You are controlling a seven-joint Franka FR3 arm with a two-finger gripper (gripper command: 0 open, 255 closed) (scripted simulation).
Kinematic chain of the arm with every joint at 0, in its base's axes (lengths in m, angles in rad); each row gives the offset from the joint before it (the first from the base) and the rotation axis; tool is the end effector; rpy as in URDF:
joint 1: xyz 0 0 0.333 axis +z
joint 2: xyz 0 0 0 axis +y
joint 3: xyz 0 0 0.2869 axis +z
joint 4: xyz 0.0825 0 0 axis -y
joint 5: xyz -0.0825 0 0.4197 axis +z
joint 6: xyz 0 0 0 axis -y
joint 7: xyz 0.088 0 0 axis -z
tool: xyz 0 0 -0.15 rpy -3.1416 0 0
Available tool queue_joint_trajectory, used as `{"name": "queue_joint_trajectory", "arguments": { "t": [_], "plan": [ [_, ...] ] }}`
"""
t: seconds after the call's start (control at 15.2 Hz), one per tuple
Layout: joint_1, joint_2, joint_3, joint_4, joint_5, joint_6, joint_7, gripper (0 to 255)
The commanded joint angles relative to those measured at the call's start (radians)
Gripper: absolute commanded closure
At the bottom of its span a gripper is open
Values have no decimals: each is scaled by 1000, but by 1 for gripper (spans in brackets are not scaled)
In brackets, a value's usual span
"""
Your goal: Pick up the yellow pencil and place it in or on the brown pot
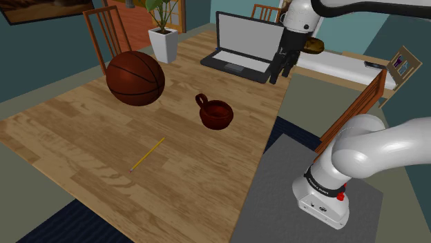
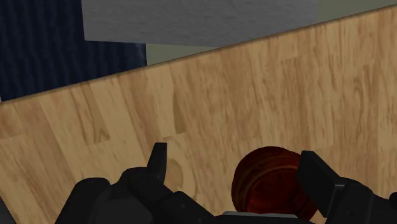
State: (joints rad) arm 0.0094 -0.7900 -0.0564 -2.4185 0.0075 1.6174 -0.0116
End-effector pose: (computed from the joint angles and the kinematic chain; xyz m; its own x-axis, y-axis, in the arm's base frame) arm 0.3642 -0.0167 0.5004 0.9998 -0.0186 -0.0113 -0.0191 -0.9987 -0.0477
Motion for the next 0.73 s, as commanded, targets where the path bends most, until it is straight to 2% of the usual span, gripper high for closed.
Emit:
{"name": "queue_joint_trajectory", "arguments": {
  "t": [0.0, 0.33, 0.66],
  "plan": [
    [0, 0, 0, 0, 0, 0, 0, 0],
    [-3, 14, 139, -52, 101, 62, 255, 0],
    [-8, 88, 280, -54, 194, 143, 506, 0]
  ]
}}
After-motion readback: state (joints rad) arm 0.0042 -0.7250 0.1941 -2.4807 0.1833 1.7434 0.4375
